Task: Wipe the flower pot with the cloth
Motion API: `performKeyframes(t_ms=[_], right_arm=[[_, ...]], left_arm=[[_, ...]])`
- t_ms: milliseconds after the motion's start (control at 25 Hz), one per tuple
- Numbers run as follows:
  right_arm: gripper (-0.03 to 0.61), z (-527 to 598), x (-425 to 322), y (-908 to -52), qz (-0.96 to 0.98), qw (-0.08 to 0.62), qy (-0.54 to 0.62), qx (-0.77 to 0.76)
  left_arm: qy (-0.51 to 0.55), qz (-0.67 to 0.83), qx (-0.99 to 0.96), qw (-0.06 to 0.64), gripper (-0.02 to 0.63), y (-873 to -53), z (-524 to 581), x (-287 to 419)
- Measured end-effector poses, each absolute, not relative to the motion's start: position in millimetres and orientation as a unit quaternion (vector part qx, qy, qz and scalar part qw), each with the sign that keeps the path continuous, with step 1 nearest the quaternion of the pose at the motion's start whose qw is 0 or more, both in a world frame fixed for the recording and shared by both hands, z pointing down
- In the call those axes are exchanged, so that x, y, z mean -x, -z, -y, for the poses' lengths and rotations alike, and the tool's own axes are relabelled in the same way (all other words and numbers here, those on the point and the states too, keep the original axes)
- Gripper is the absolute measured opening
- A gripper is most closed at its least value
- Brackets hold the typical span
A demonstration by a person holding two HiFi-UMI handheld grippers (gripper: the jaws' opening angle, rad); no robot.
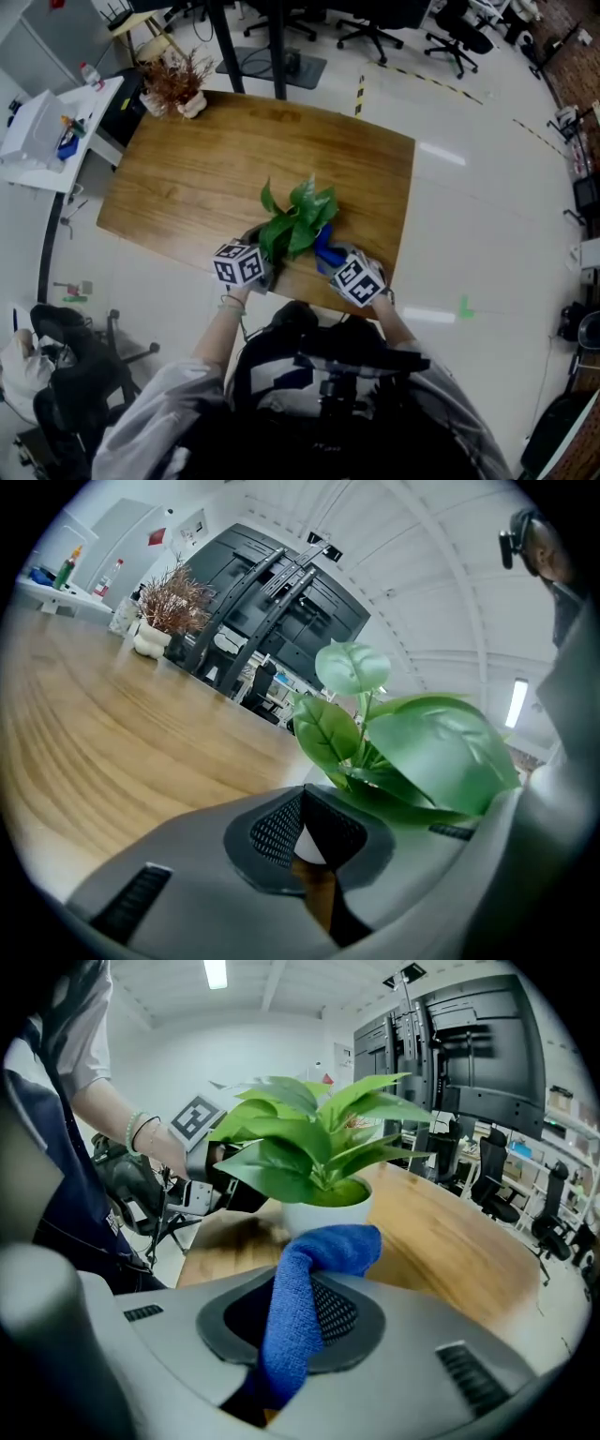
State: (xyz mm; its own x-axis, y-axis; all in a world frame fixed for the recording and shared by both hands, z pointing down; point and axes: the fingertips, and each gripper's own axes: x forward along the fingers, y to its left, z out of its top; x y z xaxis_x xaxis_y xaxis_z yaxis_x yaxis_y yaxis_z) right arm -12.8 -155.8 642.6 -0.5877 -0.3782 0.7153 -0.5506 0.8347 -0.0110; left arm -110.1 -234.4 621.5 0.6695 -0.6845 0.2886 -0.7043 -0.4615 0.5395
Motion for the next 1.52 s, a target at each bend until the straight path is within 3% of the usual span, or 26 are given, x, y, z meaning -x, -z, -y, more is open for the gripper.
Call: performKeyframes(t_ms=[240, 720, 1000, 1520], right_arm=[[0.069, 146.2, 24.0, -650.5, 0.883, 0.363, -0.137, -0.264], [0.069, 205.3, -34.8, -624.3, 0.871, 0.351, -0.112, -0.325], [0.069, 217.8, -9.0, -617.6, 0.891, 0.361, -0.073, -0.266], [0.069, 156.3, 30.4, -658.5, 0.891, 0.382, -0.104, -0.221]], left_arm=[[-0.022, 0.418, -0.848, 0.325, 0.008, -631.0, 248.7, 113.6], [-0.015, 0.393, -0.857, 0.332, 0.008, -623.9, 183.0, 96.8], [-0.014, 0.377, -0.863, 0.337, 0.008, -624.7, 181.0, 81.4], [-0.014, 0.421, -0.850, 0.317, 0.008, -624.5, 232.8, 130.3]])
